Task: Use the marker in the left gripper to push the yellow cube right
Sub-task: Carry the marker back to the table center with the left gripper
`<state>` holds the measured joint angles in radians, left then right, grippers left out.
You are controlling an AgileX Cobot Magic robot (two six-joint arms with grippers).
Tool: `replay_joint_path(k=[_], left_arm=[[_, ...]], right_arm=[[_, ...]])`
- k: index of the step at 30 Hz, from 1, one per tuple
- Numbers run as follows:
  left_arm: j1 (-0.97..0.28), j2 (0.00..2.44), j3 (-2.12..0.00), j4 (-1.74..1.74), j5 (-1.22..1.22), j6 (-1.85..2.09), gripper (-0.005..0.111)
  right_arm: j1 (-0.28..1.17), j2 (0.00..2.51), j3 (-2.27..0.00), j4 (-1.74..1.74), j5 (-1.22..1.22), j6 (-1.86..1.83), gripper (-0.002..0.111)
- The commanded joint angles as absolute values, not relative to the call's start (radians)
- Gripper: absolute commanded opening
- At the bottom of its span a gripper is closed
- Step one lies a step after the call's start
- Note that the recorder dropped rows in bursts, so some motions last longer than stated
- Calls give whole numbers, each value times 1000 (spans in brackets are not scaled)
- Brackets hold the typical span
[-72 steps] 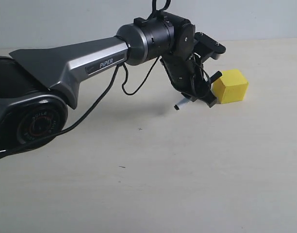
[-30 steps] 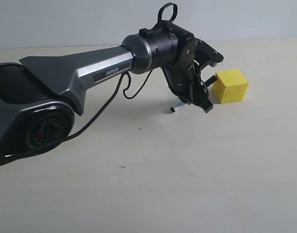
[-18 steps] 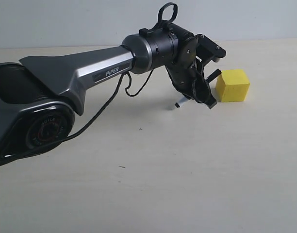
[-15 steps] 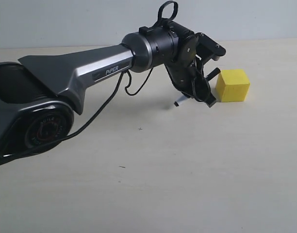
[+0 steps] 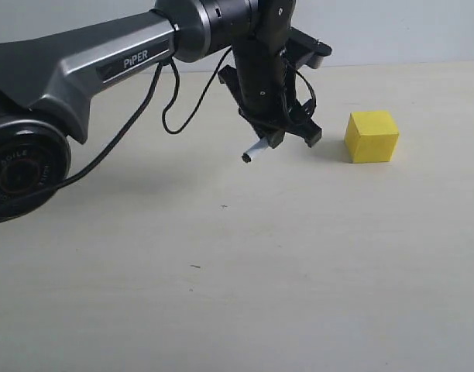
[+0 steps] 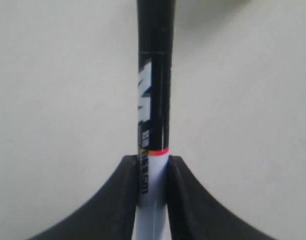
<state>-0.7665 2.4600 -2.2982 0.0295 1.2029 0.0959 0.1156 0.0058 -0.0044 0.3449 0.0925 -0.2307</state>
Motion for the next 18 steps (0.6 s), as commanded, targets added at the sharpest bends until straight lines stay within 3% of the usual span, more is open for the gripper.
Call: replay_joint_path(k=[1, 5, 13, 18], left_arm=[[-767, 2357, -2151, -12, 1221, 29, 0], [-767, 2202, -1886, -11, 1086, -21, 0], [-759, 1837, -1211, -30, 537, -320, 0], [-759, 1811, -1103, -47, 469, -453, 0]], right_arm=[[117, 0, 0, 345, 88, -233, 0], [117, 0, 0, 345, 88, -233, 0], [117, 0, 0, 345, 88, -233, 0], [117, 0, 0, 345, 88, -233, 0]])
